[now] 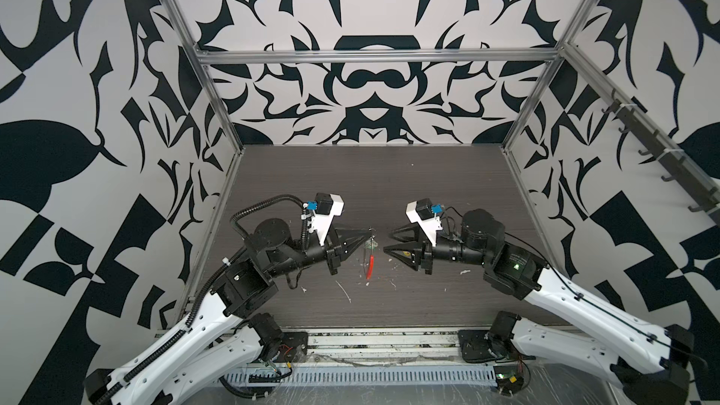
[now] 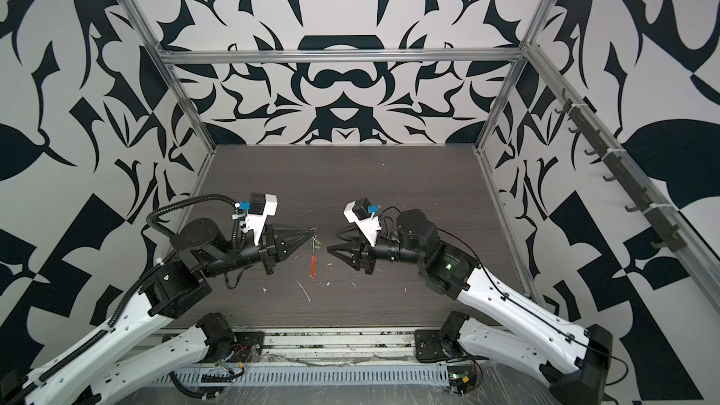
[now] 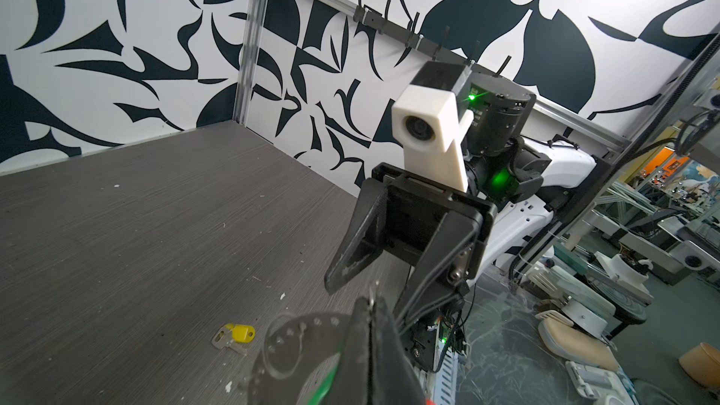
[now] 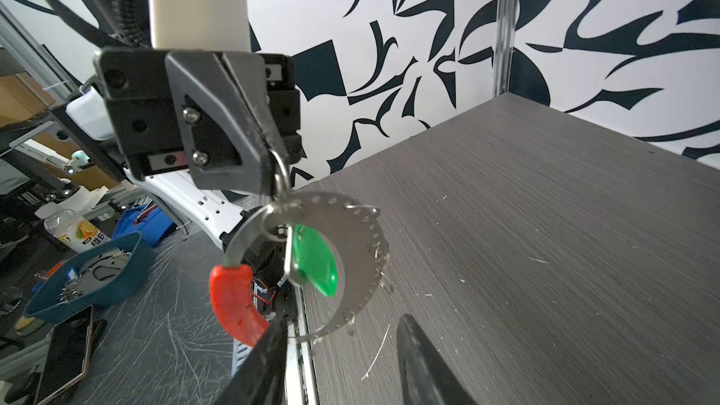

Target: Remove the keys from the keyring

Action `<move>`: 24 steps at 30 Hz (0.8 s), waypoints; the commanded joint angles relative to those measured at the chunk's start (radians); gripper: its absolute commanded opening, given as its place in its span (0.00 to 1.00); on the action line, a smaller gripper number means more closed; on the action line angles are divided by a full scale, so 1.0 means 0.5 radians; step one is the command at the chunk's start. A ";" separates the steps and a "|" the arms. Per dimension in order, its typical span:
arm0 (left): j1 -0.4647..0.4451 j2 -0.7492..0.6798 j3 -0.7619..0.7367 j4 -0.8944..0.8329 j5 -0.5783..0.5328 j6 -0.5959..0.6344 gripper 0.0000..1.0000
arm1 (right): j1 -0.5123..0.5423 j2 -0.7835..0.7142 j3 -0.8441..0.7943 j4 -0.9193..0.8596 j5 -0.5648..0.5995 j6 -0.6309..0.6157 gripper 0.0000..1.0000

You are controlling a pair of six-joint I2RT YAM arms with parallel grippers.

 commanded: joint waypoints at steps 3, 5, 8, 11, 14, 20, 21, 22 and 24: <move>0.005 -0.040 -0.044 0.134 0.004 -0.035 0.00 | 0.152 0.009 0.008 0.174 0.203 -0.087 0.51; 0.005 -0.044 -0.052 0.141 0.024 -0.036 0.00 | 0.195 0.027 0.025 0.169 0.264 -0.118 0.51; 0.005 -0.043 -0.055 0.153 0.064 -0.040 0.00 | 0.241 0.052 0.042 0.170 0.339 -0.151 0.51; 0.005 -0.047 -0.064 0.156 0.100 -0.037 0.00 | 0.258 0.062 0.055 0.169 0.379 -0.175 0.51; 0.005 -0.048 -0.074 0.169 0.140 -0.035 0.00 | 0.268 0.069 0.055 0.169 0.415 -0.188 0.52; 0.005 -0.041 -0.077 0.168 0.183 -0.035 0.00 | 0.274 0.044 0.033 0.193 0.501 -0.201 0.53; 0.005 -0.036 -0.075 0.169 0.187 -0.035 0.00 | 0.274 0.047 0.033 0.198 0.489 -0.201 0.53; 0.005 -0.032 -0.077 0.169 0.191 -0.035 0.00 | 0.275 0.050 0.033 0.207 0.469 -0.202 0.53; 0.005 -0.025 -0.077 0.170 0.195 -0.036 0.00 | 0.275 0.050 0.030 0.243 0.424 -0.201 0.52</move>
